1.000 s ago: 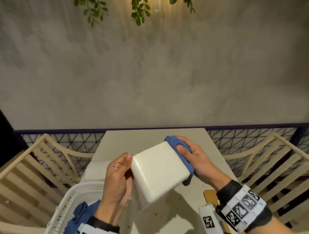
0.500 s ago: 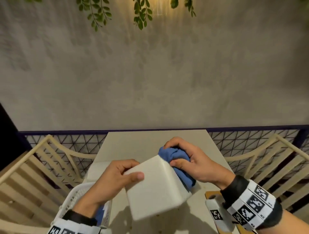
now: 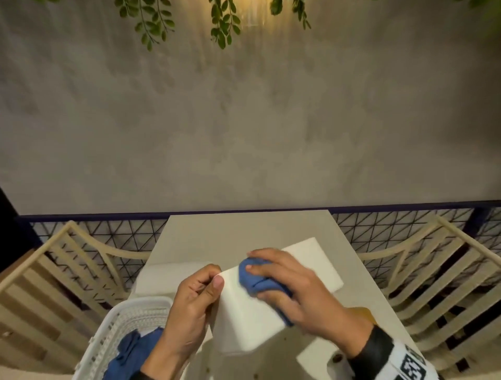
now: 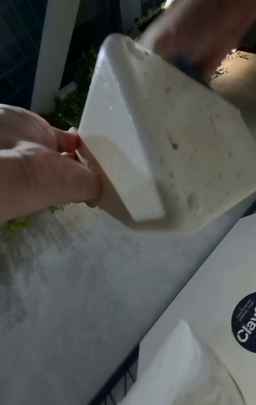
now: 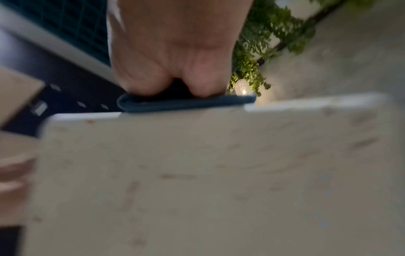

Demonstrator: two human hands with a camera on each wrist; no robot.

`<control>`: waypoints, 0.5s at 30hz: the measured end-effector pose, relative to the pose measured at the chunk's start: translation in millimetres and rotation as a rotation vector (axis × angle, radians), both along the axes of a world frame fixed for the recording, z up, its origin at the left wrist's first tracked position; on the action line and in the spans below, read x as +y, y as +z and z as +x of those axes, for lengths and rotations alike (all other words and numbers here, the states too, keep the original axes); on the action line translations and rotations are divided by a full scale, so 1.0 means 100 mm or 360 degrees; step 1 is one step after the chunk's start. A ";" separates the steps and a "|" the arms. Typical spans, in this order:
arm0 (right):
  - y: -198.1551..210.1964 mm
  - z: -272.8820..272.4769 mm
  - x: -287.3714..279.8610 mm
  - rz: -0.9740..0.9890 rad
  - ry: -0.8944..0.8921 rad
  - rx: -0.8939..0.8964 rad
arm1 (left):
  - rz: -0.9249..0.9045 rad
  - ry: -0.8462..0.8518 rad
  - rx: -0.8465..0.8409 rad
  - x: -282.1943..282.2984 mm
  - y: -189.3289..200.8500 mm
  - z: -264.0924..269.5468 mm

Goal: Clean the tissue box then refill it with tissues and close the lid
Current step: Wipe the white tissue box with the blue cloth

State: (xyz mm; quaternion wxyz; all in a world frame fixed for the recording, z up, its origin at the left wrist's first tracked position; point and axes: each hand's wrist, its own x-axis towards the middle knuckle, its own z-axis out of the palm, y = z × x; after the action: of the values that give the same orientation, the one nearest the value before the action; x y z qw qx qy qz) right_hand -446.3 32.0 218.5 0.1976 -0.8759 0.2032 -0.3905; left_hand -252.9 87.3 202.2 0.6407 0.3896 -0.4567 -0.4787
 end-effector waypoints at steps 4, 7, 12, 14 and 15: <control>-0.09 -0.05 -0.33 0.0292 -0.0530 -0.0020 | 0.0017 0.0169 -0.0136 -0.05 -0.07 -0.10; -0.09 0.27 0.04 0.0170 -0.0220 0.0042 | 0.0110 0.0228 0.0112 -0.15 -0.10 -0.18; -0.29 -0.01 0.15 -0.0133 0.0169 0.0070 | 0.0120 0.0072 0.0405 -0.09 -0.09 -0.03; -0.34 -0.26 -0.16 0.0113 -0.0226 -0.0088 | 0.0097 0.0093 0.0377 -0.08 -0.10 -0.01; -0.32 -0.34 -0.26 0.0211 -0.0409 -0.0118 | 0.0101 0.0112 0.0362 -0.08 -0.09 -0.02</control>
State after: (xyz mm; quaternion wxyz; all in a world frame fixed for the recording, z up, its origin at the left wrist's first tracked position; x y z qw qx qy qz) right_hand -480.2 6.2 186.2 0.2108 -0.8126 0.3317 -0.4304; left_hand -254.9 79.7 192.8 0.6922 0.3686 -0.3517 -0.5113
